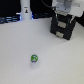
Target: Open the kcup holder, insert the kcup into the holder, and close the kcup holder
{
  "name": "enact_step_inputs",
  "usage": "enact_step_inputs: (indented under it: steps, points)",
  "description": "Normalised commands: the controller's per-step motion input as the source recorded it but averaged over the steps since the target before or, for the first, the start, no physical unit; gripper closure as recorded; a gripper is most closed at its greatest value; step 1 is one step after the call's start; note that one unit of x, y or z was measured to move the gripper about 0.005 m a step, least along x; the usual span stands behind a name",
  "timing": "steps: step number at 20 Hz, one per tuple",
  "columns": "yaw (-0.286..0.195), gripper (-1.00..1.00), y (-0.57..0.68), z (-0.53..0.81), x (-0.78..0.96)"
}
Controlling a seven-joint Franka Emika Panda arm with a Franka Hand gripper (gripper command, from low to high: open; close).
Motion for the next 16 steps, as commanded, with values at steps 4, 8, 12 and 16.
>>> enact_step_inputs:
  steps: [4, 8, 12, 16]
  points:
    - [-0.025, 1.0, 0.04, -0.11, -0.21]
    - [-0.003, 1.0, 0.0, 0.0, -0.07]
    - [0.0, 1.0, 0.0, 0.0, 0.0]
    - [-0.007, 1.0, 0.0, 0.03, 0.24]
